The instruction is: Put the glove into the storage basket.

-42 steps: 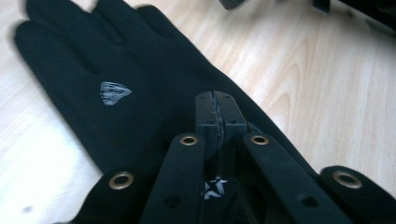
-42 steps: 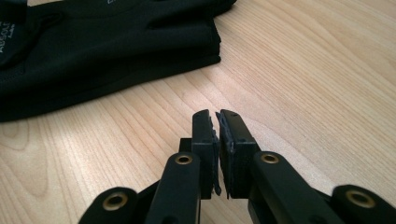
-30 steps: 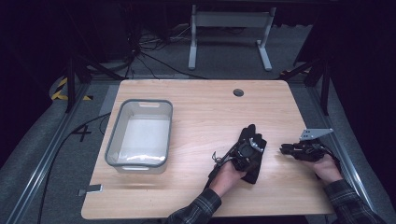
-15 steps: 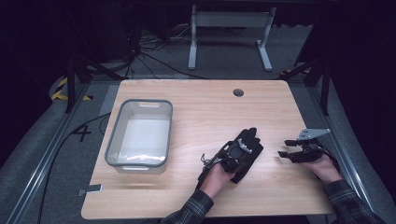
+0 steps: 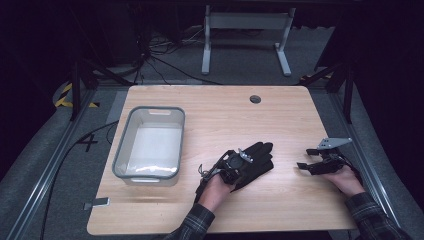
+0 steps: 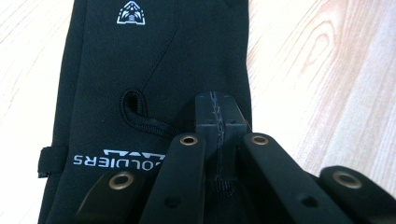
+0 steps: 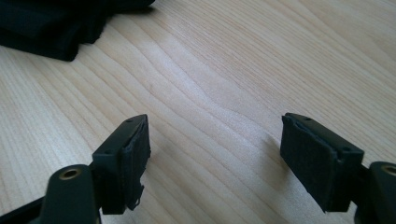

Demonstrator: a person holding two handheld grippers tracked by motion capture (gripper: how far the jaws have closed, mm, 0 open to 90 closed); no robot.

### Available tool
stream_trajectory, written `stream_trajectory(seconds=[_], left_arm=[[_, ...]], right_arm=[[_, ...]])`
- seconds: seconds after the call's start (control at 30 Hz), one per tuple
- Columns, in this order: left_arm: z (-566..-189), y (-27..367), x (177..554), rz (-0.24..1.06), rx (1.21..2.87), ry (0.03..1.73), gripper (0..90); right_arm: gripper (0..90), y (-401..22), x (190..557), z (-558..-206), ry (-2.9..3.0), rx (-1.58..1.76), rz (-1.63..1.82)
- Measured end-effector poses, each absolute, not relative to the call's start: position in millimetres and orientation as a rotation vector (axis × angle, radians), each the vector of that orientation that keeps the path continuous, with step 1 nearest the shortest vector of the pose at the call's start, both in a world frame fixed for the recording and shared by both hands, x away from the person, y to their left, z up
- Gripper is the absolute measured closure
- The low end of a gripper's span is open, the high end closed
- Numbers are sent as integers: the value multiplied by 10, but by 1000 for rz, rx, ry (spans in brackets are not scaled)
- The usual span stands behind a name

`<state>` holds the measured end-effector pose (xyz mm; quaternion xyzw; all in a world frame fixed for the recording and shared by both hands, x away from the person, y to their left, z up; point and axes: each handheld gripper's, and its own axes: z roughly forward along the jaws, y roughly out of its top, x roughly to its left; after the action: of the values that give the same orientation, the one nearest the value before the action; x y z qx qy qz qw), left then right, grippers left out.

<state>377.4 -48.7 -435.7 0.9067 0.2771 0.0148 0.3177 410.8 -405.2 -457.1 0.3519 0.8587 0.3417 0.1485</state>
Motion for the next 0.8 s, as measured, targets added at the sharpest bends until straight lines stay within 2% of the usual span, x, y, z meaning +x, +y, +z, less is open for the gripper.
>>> stream_trajectory(seconds=[0.07,0.17,0.2,0.23,0.33,0.37,0.4,0.47,0.57,0.8], left_arm=[[-4310,-485,3795,39,2384,713,796],[-4242,-485,3853,47,2365,708,609],[-4225,-488,3875,46,2357,700,609],[-4201,-493,3905,50,2360,698,522],[-4163,-517,4060,34,2373,662,374],[-4163,-517,4060,34,2373,662,335],[-4179,-529,4105,41,2368,658,335],[-4223,-555,4198,57,2398,647,232],[-4283,-588,4264,54,2411,643,174],[-4437,-690,4279,83,2462,625,152]], right_arm=[[242,-4045,4112,-4580,2466,1015,985],[225,-4044,4115,-4589,2459,1020,994],[225,-4044,4115,-4589,2459,1020,994],[211,-4043,4120,-4592,2455,1025,992],[187,-4040,4122,-4603,2448,1023,994],[187,-4040,4122,-4603,2448,1023,994],[181,-4041,4122,-4608,2447,1020,995],[173,-4042,4124,-4615,2441,1023,1002],[168,-4036,4119,-4623,2434,1019,1004],[166,-4037,4117,-4630,2427,1016,1010]])
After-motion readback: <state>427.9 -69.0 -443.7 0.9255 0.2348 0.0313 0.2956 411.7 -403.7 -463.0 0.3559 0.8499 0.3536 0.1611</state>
